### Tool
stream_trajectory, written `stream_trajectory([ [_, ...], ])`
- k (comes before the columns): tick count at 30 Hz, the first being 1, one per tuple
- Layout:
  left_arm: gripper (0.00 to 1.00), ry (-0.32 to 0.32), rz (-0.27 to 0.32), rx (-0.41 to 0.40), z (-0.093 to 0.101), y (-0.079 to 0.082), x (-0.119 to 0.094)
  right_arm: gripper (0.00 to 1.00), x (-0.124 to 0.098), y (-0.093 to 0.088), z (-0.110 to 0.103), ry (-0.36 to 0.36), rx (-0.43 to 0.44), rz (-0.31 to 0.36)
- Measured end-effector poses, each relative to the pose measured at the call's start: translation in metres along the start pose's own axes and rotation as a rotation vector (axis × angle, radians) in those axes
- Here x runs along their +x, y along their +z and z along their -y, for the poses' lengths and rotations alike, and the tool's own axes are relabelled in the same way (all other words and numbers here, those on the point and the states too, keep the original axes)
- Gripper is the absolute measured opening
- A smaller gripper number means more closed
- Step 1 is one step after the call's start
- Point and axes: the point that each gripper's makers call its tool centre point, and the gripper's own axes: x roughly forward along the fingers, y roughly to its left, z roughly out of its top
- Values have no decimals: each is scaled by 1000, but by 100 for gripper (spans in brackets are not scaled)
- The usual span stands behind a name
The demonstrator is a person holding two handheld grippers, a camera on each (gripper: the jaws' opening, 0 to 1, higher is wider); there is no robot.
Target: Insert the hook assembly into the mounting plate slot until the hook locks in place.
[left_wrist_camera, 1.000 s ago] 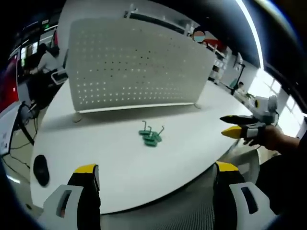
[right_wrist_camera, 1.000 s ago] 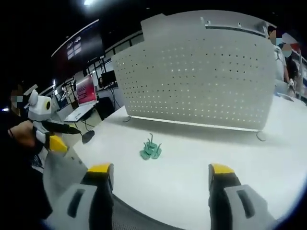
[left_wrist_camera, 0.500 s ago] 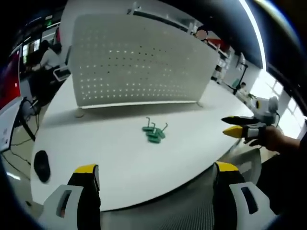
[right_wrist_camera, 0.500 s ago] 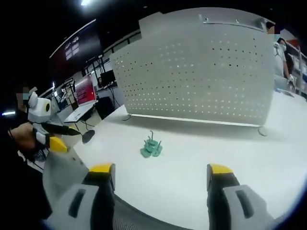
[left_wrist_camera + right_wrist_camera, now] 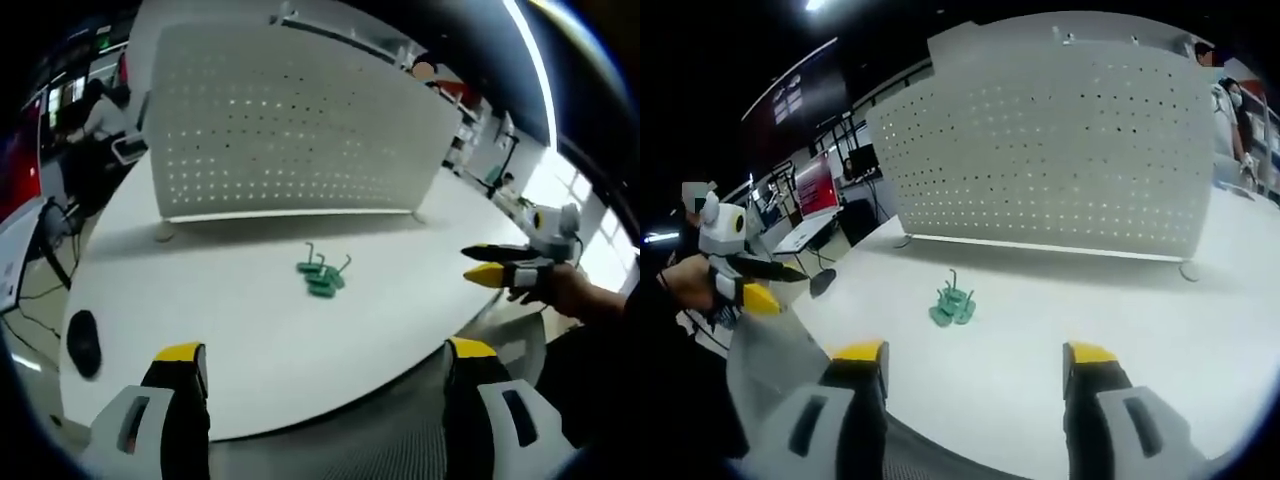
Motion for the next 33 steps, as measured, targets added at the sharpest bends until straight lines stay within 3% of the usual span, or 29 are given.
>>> stream_trajectory([
  [9, 100, 11, -2, -9, -5, -1, -4, 62, 25, 3, -5, 44, -11, -22],
  [11, 100, 14, -10, -16, -7, -3, -4, 62, 32, 3, -12, 89, -6, -43],
  [20, 99, 13, -21, -17, -9, 0, -1, 52, 70, 5, -28, 171, -18, -95],
  [33, 99, -1, -36, -10, -6, 1, 4, 36, 133, 8, -26, 165, 31, -109],
])
